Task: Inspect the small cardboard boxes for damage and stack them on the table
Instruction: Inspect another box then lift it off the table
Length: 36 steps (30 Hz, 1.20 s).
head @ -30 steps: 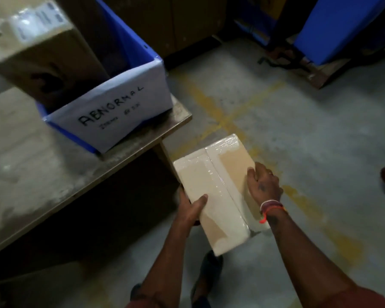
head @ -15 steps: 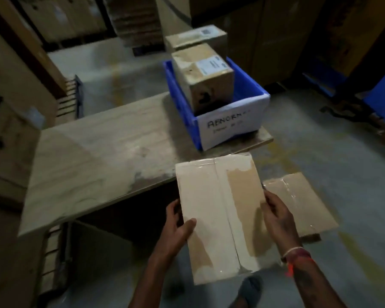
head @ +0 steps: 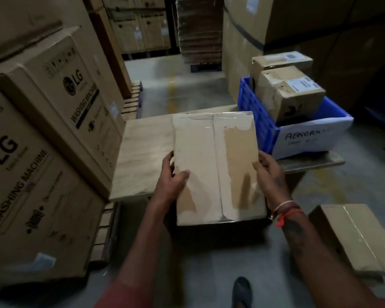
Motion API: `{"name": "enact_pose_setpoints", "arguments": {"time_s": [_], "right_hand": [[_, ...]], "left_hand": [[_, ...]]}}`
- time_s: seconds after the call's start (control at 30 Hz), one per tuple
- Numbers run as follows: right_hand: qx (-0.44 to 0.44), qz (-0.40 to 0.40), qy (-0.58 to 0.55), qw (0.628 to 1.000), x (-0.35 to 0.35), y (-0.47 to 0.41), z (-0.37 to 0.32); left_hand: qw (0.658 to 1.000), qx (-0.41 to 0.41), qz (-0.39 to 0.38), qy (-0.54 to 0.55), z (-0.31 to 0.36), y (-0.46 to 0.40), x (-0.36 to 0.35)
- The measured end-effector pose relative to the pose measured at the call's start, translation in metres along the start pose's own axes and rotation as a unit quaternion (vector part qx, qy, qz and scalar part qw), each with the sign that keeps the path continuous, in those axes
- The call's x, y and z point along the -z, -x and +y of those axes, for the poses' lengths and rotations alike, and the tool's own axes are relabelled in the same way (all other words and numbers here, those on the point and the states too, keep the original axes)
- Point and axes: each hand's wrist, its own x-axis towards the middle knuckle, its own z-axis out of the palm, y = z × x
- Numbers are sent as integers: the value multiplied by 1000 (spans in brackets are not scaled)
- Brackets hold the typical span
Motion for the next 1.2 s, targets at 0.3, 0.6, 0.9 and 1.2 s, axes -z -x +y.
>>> {"name": "enact_pose_setpoints", "arguments": {"time_s": [0.3, 0.6, 0.9, 1.2], "right_hand": [[-6, -42, 24, 999, -68, -52, -25], [16, -71, 58, 996, -110, -167, -16], [-6, -132, 85, 988, -149, -290, 6], [-35, -134, 59, 989, -160, -313, 24]], "left_hand": [[999, 10, 41, -12, 11, -67, 41], [996, 46, 78, -22, -5, -183, 28], [981, 131, 141, -7, -35, -291, 7], [983, 125, 132, 3, -55, -330, 11]]}}
